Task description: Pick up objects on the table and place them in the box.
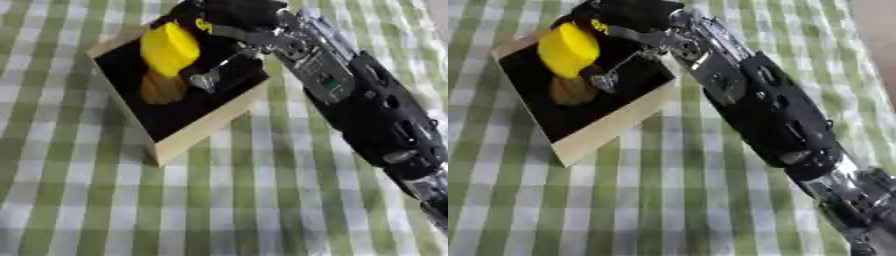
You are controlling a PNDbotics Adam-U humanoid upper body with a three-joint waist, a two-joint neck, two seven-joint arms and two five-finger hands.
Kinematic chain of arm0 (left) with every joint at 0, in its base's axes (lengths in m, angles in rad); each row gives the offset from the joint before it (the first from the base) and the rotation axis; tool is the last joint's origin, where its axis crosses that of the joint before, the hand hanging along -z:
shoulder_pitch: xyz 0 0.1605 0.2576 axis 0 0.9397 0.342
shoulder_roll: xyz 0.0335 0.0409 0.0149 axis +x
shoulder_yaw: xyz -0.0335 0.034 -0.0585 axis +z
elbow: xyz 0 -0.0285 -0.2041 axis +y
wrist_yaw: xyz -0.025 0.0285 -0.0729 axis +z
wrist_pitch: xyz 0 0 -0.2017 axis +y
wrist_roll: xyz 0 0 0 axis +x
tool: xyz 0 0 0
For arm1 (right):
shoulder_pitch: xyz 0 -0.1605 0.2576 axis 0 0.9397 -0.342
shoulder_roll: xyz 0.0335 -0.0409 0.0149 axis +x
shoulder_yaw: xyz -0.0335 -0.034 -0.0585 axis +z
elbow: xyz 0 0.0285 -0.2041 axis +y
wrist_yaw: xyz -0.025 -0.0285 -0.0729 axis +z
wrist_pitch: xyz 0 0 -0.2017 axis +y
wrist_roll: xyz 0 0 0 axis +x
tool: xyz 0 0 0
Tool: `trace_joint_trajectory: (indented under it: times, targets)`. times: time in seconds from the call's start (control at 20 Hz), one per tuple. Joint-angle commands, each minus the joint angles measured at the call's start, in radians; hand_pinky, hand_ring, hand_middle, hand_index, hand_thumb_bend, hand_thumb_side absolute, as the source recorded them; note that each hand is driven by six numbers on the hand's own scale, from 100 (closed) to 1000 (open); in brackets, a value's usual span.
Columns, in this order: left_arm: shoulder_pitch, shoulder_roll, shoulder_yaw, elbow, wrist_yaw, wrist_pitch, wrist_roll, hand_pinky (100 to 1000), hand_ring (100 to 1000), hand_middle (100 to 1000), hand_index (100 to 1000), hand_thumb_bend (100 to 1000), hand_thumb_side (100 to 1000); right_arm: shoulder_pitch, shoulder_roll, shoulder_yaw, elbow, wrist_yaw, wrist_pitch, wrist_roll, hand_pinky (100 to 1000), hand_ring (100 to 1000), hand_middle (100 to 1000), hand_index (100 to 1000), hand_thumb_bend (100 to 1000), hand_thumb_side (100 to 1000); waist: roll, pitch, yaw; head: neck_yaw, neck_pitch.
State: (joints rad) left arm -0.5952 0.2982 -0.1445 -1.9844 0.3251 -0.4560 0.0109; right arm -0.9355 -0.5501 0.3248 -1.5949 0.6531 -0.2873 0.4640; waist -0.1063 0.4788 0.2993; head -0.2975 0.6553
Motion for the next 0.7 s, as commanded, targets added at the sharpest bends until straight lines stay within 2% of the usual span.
trace_joint_trajectory:
  times: [0.05, 0.1, 0.4, 0.5, 0.6, 0.65, 0.7]
  targets:
    - [-0.003, 0.008, 0.005, -0.016, 0.0, 0.003, 0.003, 774, 759, 789, 854, 100, 666, -0.01, -0.03, -0.033, -0.053, -0.026, 0.006, -0.022, 907, 908, 754, 946, 100, 509, 0.009, -0.034, -0.003, 0.007, -0.002]
    - [-0.003, 0.008, 0.005, -0.016, 0.0, 0.003, 0.004, 774, 759, 789, 854, 100, 666, -0.009, -0.035, -0.04, -0.066, -0.037, 0.012, -0.025, 907, 908, 752, 946, 100, 442, 0.01, -0.035, -0.005, 0.009, 0.0]
    - [0.004, 0.007, 0.006, -0.016, 0.001, 0.003, 0.007, 774, 760, 789, 854, 100, 666, 0.001, -0.076, -0.086, -0.14, -0.129, 0.048, -0.018, 910, 903, 740, 948, 100, 419, 0.015, -0.046, -0.012, 0.021, 0.003]
    - [0.002, 0.004, 0.005, -0.016, 0.002, 0.006, 0.007, 774, 760, 789, 855, 100, 666, -0.001, -0.085, -0.08, -0.148, -0.149, 0.044, 0.007, 912, 911, 756, 953, 100, 348, 0.016, -0.048, -0.012, 0.02, -0.001]
    - [-0.003, -0.001, 0.003, -0.016, 0.005, 0.008, 0.007, 774, 759, 788, 855, 100, 666, -0.006, -0.085, -0.059, -0.13, -0.144, 0.023, 0.046, 914, 918, 771, 958, 100, 224, 0.015, -0.049, -0.006, 0.013, -0.005]
    - [-0.004, -0.002, 0.002, -0.016, 0.006, 0.008, 0.006, 774, 759, 787, 855, 100, 666, -0.01, -0.081, -0.048, -0.11, -0.137, 0.01, 0.066, 923, 926, 784, 957, 113, 206, 0.015, -0.049, -0.003, 0.008, -0.006]
    - [-0.005, -0.002, 0.002, -0.016, 0.007, 0.008, 0.005, 774, 759, 787, 855, 100, 666, -0.014, -0.075, -0.039, -0.083, -0.129, -0.001, 0.083, 926, 929, 785, 956, 112, 242, 0.014, -0.049, 0.0, 0.005, -0.007]
